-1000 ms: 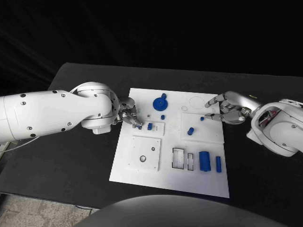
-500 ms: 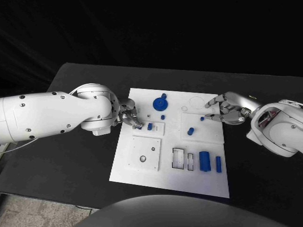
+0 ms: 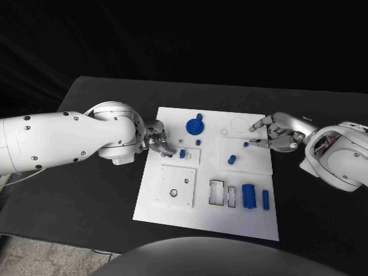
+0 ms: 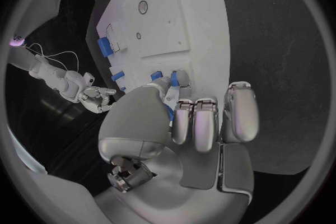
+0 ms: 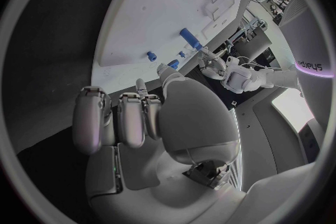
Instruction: Assemble the parts on the task board
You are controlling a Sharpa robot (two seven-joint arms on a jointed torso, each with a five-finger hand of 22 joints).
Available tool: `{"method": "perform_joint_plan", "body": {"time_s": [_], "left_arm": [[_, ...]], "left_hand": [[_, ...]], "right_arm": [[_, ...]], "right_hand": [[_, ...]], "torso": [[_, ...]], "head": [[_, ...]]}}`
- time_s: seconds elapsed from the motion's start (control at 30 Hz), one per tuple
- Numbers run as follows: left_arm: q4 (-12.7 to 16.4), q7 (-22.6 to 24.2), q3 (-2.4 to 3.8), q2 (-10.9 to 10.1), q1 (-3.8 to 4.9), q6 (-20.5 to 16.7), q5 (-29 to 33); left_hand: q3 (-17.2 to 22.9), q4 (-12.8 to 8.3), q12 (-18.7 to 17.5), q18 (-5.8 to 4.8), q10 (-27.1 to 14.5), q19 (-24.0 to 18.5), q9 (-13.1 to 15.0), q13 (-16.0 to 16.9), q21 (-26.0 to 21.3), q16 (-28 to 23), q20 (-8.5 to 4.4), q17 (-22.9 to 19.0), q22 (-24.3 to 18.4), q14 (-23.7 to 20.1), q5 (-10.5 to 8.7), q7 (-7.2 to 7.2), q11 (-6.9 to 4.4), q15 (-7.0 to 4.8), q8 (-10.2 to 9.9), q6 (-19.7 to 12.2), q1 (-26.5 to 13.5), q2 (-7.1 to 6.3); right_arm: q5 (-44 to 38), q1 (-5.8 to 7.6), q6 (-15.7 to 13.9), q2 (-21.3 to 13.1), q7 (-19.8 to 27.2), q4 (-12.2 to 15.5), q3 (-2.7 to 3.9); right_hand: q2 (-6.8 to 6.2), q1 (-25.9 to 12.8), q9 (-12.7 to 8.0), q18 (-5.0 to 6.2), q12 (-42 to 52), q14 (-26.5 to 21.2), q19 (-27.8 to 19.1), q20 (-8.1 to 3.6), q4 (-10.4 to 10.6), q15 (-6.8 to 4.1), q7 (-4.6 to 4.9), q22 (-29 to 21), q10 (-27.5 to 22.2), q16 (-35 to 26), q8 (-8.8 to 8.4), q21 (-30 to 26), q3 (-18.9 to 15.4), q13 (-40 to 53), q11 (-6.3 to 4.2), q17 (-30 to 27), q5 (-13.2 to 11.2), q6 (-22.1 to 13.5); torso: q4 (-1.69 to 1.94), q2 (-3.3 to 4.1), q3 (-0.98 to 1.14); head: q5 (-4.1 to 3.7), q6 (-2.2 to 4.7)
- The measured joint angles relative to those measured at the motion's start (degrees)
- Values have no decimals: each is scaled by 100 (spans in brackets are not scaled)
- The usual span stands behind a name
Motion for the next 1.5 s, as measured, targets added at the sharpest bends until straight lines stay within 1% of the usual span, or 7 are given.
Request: {"method": "perform_joint_plan", "body": {"time_s": [0.17,0.33,0.73,1.0,1.3,1.43,1.5], "left_arm": [[-15,-3,0,1,0,12,-3],[-38,-1,1,10,1,27,-1],[-99,33,2,31,0,34,32],[-103,56,9,23,-13,-93,69],[-24,257,371,13,72,-787,-153],[-128,603,421,111,123,-1111,-338],[-290,922,417,228,140,-1246,-448]], "left_hand": [[-381,230,0,0,-7,-33,-26,0,-60,0,33,0,0,18,-946,32,34,25,-100,32,-566,42],[-688,251,0,0,0,-51,-42,0,-75,0,51,-1,2,-1,-1243,40,42,44,-149,63,-920,157],[-1050,257,0,-1,0,-51,59,0,-89,0,51,-1,4,-1,-1246,31,42,44,-142,115,-1297,423],[-1238,249,0,0,0,-51,216,0,-88,0,51,-2,3,-1,-908,31,42,44,3,113,-1212,568],[-1900,238,0,-1,0,2,409,0,-75,0,40,-2,3,-1,-1402,-1,42,44,402,143,-1302,550],[-2044,157,-77,0,-2,-296,409,0,-327,0,128,-3,2,8,-1139,132,148,165,430,-371,-583,471],[-2043,77,-683,-1,-255,-601,409,0,-538,-120,211,-3,2,11,-951,266,291,301,320,-730,-34,426]], "right_arm": [[0,-2,1,0,-1,0,0],[1,-2,3,1,-3,-1,0],[2,-3,9,3,-9,-4,0],[2,-3,-5,-1,-7,-5,0],[3,-3,-100,5,21,-3,1],[7,3,-130,16,36,-1,1],[15,6,-158,30,55,-4,1]], "right_hand": [[0,0,-13,0,0,0,0,0,-30,0,0,0,0,0,0,0,30,0,0,0,16,0],[29,29,-43,0,-4,0,0,0,-78,0,0,-1,0,0,0,-22,78,0,0,0,154,0],[59,59,-103,0,-25,0,0,0,-175,0,15,-1,0,-31,0,-45,175,1,0,5,462,14],[60,60,-126,0,-25,0,0,0,-220,0,21,0,0,-31,0,-45,220,1,0,4,600,21],[60,60,-132,0,-24,0,0,0,-220,0,21,3,0,-31,0,-45,220,1,0,3,600,21],[60,60,-132,0,-24,0,0,0,-220,0,23,3,-2,-31,0,-45,220,0,41,3,622,60],[60,60,-137,0,-25,0,0,0,-218,0,23,3,-2,-31,0,-42,223,0,41,3,622,77]], "torso": [[0,1,1],[-1,1,2],[-3,0,2],[1,0,-1],[-8,10,-2],[-5,14,5],[-5,16,10]], "head": [[1,0],[1,0],[-4,0],[-21,0],[-30,0],[-27,0],[-23,0]]}}
